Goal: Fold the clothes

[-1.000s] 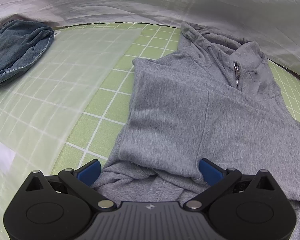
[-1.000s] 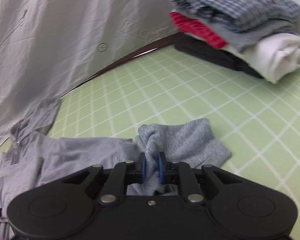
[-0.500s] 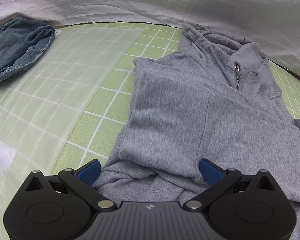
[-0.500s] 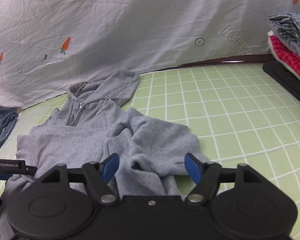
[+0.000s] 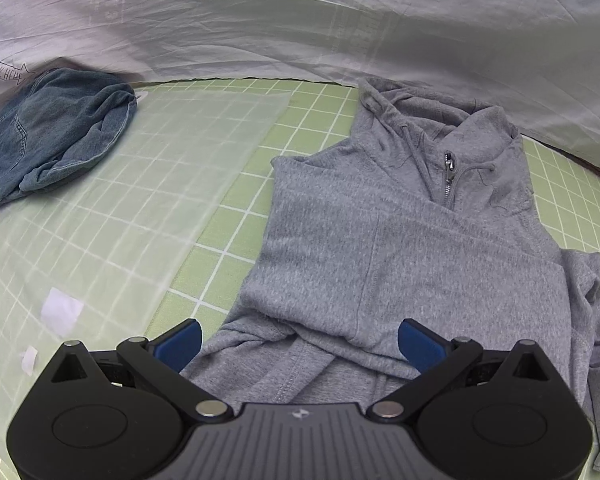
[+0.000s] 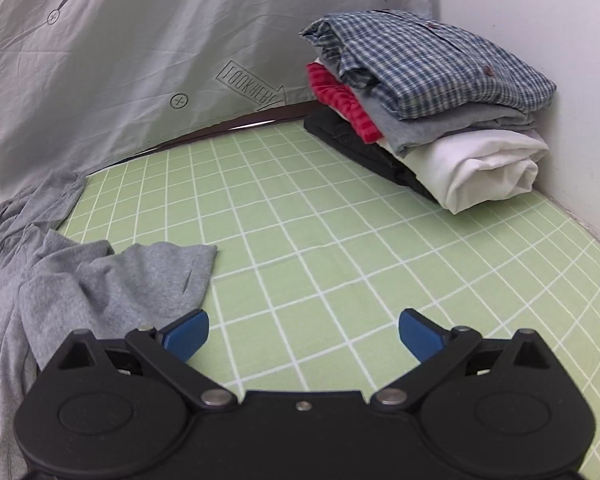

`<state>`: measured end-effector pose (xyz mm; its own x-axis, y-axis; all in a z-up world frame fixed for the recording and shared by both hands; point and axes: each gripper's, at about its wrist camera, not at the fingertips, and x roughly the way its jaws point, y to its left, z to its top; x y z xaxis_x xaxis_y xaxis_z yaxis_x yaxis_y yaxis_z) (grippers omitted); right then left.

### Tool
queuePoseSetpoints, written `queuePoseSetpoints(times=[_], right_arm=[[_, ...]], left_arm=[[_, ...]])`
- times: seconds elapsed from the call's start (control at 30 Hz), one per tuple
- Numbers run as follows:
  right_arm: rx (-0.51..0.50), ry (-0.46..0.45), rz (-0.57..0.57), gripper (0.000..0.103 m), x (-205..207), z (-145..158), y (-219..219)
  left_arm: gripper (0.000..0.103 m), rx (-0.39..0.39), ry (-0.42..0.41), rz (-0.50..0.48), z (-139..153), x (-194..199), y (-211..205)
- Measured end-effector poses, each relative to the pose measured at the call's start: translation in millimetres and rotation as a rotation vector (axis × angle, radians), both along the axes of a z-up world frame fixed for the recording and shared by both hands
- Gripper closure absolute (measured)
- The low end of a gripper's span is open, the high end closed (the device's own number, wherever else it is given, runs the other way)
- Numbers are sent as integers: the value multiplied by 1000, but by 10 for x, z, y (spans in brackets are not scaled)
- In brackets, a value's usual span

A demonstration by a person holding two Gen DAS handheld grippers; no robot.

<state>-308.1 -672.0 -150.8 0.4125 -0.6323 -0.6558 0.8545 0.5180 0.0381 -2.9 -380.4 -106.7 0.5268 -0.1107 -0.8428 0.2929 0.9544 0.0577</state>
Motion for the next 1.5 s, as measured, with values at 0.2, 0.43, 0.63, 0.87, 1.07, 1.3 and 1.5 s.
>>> queuePoseSetpoints(times=[0.2,0.43,0.63,0.87,1.07,1.3,1.5], right_arm=[[11,20,-58,0,-138,-60,-164],[7,60,-63,0,-253,-144,-270],[14,85,-93,0,-303,-245,-391],[25,97,-145,0,-342,-316,-411],[45,110,-162,0,-351,-357,-434],[48,100,-159,0,-319,-371,-466],[41,106,-149,0,-289,-371,-459]], left_arm=[[0,11,-51,-104,205,-154,-377],[0,-23,-48,-295,266,-425,-1011],[1,-102,-59,-583,359,-786,-1646],[32,-115,-51,-925,289,-1180,-2293],[50,-69,67,-961,-66,-1189,-2537],[50,-60,163,-900,-267,-1053,-2517],[89,-75,195,-867,-335,-977,-2490]])
